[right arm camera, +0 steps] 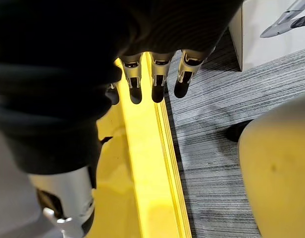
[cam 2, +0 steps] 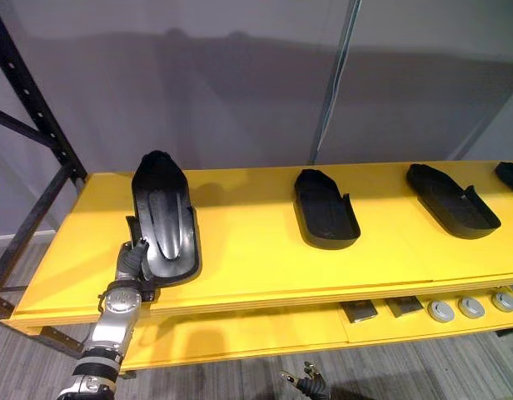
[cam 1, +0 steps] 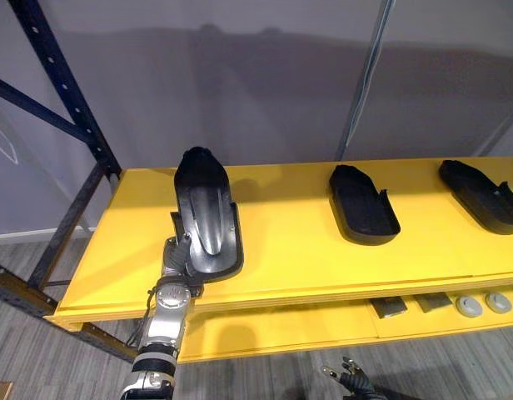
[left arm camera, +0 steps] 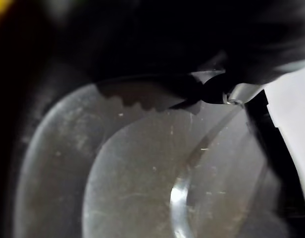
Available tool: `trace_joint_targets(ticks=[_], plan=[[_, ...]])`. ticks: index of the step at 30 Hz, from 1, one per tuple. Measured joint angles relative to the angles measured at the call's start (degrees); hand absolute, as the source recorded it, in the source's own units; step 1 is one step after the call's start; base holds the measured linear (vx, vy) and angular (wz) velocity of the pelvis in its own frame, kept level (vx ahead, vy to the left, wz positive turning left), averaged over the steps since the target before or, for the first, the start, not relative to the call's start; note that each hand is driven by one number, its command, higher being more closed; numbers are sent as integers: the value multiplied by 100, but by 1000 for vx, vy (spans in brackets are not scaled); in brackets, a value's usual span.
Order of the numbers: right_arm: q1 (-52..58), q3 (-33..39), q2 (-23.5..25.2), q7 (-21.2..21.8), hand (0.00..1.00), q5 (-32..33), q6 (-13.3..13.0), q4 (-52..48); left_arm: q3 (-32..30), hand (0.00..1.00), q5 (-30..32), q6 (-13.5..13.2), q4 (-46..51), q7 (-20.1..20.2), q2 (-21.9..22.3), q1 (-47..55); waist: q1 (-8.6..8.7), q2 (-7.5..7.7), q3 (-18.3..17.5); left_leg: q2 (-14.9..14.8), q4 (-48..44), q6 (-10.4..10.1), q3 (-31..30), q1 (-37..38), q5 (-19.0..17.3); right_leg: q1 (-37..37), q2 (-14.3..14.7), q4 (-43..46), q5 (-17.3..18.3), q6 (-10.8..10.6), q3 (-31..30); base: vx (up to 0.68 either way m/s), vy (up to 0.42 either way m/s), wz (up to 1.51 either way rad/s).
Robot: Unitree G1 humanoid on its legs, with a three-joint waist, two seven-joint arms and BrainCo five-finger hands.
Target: Walk over and take plastic housings, then place them on the shelf
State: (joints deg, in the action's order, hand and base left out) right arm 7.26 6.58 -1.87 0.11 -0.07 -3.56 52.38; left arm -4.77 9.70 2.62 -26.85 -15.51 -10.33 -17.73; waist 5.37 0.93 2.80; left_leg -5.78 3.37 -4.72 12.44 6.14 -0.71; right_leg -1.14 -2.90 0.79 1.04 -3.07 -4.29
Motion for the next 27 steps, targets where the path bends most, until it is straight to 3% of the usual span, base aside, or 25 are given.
trace_joint_targets(ticks=[1, 2, 9, 14, 27], plan=[[-7, 1, 0, 9, 0, 0, 0, 2, -12, 100, 63, -2, -148, 4, -68, -170, 12, 5, 0, -11, 4, 1, 8, -7, 1, -8, 20, 8, 2, -3, -1, 156, -9, -6], [-15, 0, 0, 20, 0, 0, 0, 5, -57, 0, 77, 11, -208, 16, -108, -328, 25, 9, 2, -25, 5, 0, 17, -8, 0, -3, 39, 7, 2, 0, 0, 181, -12, -6], [-39, -6, -33, 47, 0, -3, 0, 15, -51, 0, 266, 73, -663, 95, -182, -734, 122, 16, 13, -44, -325, 21, 142, 114, -269, -164, 37, 95, 93, 136, -70, 97, 3, -11], [-42, -6, -35, 52, 0, -3, -6, 13, -46, 0, 313, 127, -621, 89, -187, -742, 153, 31, 24, -28, -428, 41, 150, 115, -355, -184, 4, 100, 116, 114, -133, 15, 14, -5], [-28, -49, -197, 72, 0, -79, -9, 44, -53, 0, 335, 197, 578, 55, 232, 51, 137, 68, 118, -31, -414, 27, -11, 114, -429, -182, -6, 271, 318, 25, 31, -63, -9, 6]])
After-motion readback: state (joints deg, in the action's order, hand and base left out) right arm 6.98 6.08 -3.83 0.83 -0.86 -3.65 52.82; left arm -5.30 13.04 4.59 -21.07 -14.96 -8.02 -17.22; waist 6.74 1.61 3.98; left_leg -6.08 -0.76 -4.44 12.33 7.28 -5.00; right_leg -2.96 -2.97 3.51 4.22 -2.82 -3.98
